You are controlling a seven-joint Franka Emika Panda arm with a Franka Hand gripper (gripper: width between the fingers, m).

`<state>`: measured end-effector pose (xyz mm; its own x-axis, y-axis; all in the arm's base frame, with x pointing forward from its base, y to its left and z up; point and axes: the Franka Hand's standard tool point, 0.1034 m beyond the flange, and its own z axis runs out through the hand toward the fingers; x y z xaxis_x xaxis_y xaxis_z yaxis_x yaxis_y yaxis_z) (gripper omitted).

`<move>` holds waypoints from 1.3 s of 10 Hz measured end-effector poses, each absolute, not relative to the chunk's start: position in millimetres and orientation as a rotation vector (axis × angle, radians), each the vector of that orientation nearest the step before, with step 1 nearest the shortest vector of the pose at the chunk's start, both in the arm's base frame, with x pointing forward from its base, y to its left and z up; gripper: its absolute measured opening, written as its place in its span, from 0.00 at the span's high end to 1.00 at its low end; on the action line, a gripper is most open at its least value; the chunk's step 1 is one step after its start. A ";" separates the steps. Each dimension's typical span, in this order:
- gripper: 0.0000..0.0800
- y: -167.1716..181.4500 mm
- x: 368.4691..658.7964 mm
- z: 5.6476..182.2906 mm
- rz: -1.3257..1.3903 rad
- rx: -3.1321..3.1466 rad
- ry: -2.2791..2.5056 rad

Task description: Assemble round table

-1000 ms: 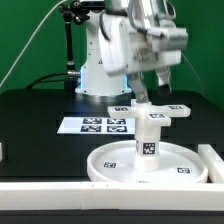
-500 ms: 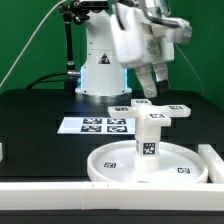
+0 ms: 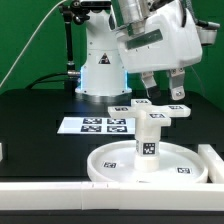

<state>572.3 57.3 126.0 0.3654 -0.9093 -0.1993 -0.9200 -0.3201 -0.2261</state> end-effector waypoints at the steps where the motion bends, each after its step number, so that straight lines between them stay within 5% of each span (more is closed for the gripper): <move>1: 0.19 57.1 572.2 125.8 0.031 -2.404 1.509; 10: 0.19 56.6 568.8 129.3 -0.071 -2.911 0.293; 13: 0.19 53.9 565.8 128.9 -0.078 -2.947 -0.458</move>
Offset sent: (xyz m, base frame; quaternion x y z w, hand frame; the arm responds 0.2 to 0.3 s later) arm -0.0018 -0.0012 0.0110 -0.0805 0.0085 -0.4230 0.9025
